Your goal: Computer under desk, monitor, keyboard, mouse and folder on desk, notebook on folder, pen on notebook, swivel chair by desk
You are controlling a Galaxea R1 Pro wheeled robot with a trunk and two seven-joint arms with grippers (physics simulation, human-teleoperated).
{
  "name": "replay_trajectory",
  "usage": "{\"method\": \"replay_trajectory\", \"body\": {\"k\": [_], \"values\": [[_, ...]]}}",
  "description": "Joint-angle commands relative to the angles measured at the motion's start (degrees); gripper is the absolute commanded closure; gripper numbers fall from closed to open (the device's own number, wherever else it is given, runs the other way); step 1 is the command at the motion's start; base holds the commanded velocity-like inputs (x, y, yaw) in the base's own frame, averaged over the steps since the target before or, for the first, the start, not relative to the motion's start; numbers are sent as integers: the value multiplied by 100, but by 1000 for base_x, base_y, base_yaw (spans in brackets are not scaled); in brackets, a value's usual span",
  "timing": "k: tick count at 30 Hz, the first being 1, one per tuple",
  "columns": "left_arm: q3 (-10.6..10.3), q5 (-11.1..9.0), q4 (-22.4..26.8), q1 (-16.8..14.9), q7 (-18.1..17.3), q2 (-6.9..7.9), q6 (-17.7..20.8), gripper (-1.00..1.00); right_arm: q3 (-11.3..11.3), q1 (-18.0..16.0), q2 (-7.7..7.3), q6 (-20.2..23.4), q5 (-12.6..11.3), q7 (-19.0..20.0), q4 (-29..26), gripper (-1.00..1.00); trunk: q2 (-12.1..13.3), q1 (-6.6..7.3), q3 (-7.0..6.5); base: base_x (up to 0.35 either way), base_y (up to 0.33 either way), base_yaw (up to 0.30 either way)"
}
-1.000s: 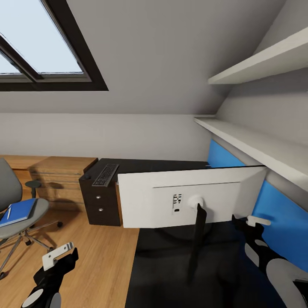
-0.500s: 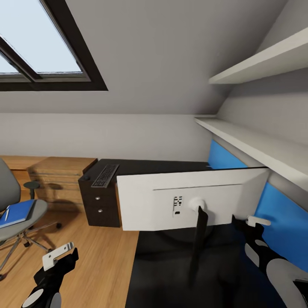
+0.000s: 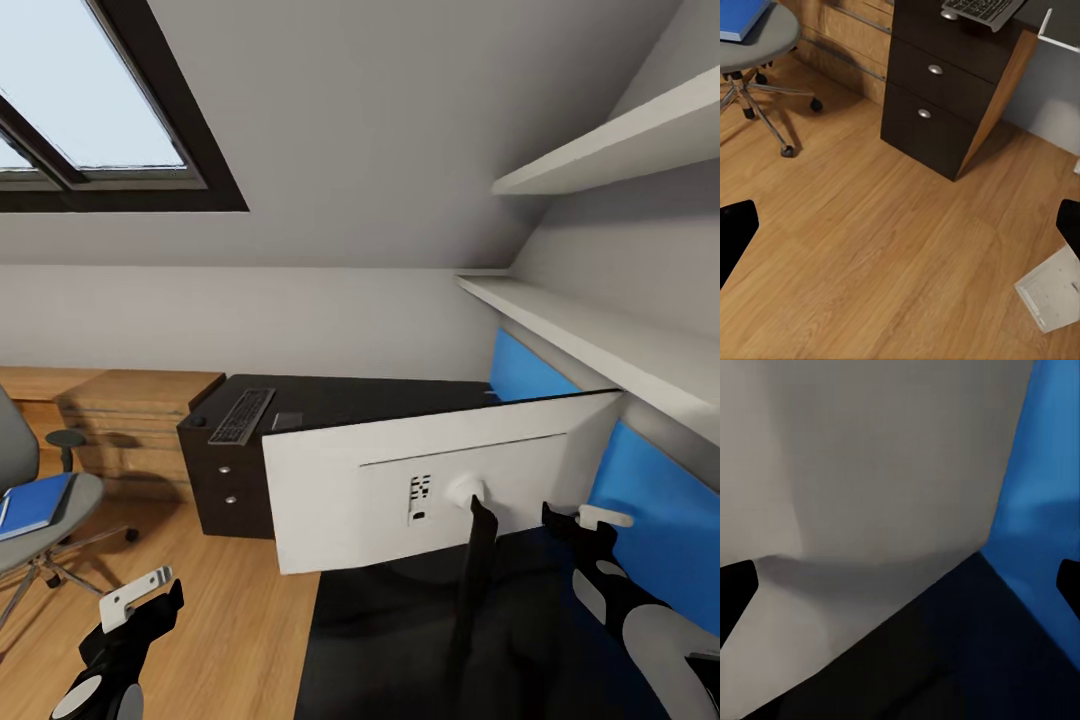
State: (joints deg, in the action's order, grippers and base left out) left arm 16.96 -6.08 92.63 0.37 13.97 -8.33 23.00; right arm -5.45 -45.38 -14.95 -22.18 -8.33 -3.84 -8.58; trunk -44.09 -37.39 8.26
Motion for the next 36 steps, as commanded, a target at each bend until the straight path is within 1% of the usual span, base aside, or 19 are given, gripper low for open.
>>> {"method": "replay_trajectory", "body": {"k": [1,5,9,31,33,36], "values": [[0,-60,10,-2,33,-2,21,-100,-8,-5,0,-23,-39,15,3,-100,-6,-2,8,56,0,0],[0,-60,10,-2,30,-2,21,-100,-8,-5,0,-23,-43,15,3,-100,-6,-2,8,-20,0,0],[0,-60,10,-2,28,-2,21,-100,-8,-5,-1,-23,-41,15,-1,-100,-6,-2,8,-228,0,0],[0,-60,1,-2,33,-2,35,-100,0,-5,13,-23,-36,11,12,-100,-6,-2,8,-328,0,0],[0,-60,1,-2,33,-2,37,-100,3,-5,22,-23,-32,11,21,-100,-6,-2,8,-334,0,0],[0,-60,1,-2,29,-2,36,-100,3,-5,85,-23,-30,13,29,-100,-6,-2,8,-335,0,0]]}}
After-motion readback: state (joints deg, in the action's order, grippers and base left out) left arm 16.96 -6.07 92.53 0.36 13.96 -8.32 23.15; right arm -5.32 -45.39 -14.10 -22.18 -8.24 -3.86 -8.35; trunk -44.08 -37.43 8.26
